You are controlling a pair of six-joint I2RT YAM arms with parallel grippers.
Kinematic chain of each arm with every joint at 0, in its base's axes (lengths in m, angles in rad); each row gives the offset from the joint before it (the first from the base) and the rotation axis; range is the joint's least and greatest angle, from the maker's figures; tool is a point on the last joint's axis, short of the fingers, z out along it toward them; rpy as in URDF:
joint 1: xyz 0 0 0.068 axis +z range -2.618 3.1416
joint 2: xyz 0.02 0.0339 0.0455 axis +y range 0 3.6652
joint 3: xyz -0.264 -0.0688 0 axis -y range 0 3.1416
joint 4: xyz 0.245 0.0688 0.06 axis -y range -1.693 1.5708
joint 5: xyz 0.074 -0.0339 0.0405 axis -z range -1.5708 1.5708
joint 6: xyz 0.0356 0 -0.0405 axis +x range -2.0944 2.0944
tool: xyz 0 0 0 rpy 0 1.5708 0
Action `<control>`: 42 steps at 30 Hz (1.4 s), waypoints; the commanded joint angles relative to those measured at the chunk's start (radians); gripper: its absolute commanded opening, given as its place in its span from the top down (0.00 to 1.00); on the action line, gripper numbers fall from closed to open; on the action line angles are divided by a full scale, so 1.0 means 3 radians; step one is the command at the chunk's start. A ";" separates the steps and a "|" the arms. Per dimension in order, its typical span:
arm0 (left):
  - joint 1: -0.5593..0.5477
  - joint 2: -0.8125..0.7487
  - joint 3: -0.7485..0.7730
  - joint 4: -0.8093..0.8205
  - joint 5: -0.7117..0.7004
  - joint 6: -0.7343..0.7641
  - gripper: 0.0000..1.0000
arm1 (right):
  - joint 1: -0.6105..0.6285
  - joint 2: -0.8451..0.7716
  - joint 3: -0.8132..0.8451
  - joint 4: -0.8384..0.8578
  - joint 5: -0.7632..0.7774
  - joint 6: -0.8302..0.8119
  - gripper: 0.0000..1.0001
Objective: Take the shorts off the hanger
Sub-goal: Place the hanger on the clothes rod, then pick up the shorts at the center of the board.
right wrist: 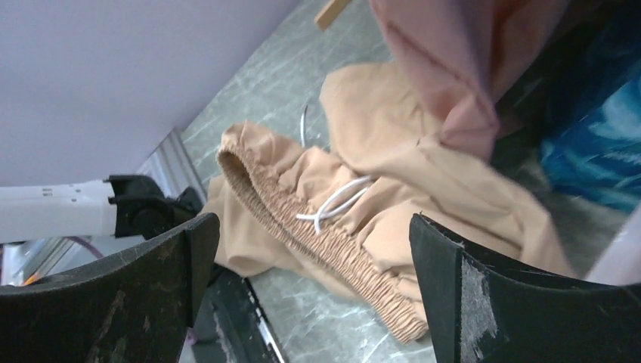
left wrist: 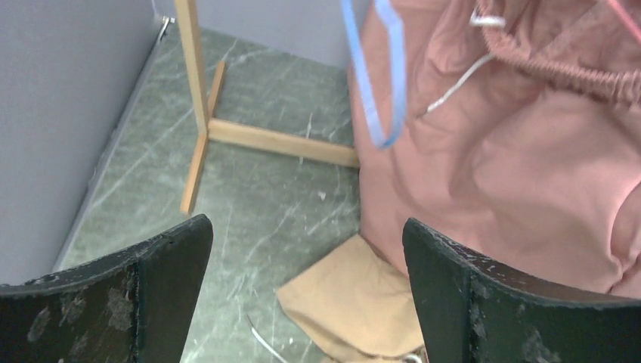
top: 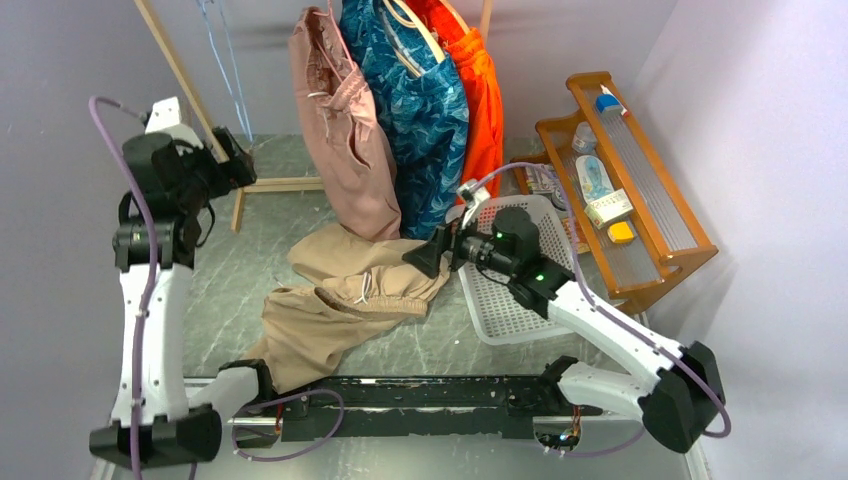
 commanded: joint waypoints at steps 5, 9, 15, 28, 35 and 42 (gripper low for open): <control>0.0032 -0.1054 -0.1236 0.0202 -0.0385 -0.0441 0.01 | 0.0983 0.0493 -0.0138 0.0135 0.0537 -0.0677 0.00; 0.0032 -0.1525 -0.1761 0.0260 -0.0599 -0.0460 0.01 | 0.1227 0.0793 -0.0270 0.0446 0.0888 -0.1107 0.00; 0.0032 -0.1708 -0.2055 0.0058 -0.0897 -0.0480 0.01 | 0.1352 0.1285 -0.0205 0.0766 0.0747 -0.1690 0.00; 0.0032 -0.1940 -0.2490 0.0372 -0.0825 -0.0301 0.01 | 0.1678 0.2169 -0.0069 0.1368 0.1133 -0.2223 0.00; 0.0032 -0.1985 -0.2509 0.0317 -0.0954 -0.0330 0.01 | 0.1684 0.2731 0.0121 0.1237 0.1199 -0.1967 0.00; 0.0032 -0.1983 -0.2501 0.0298 -0.0982 -0.0343 0.01 | 0.1694 0.2734 -0.0071 0.1456 0.1287 -0.1416 0.44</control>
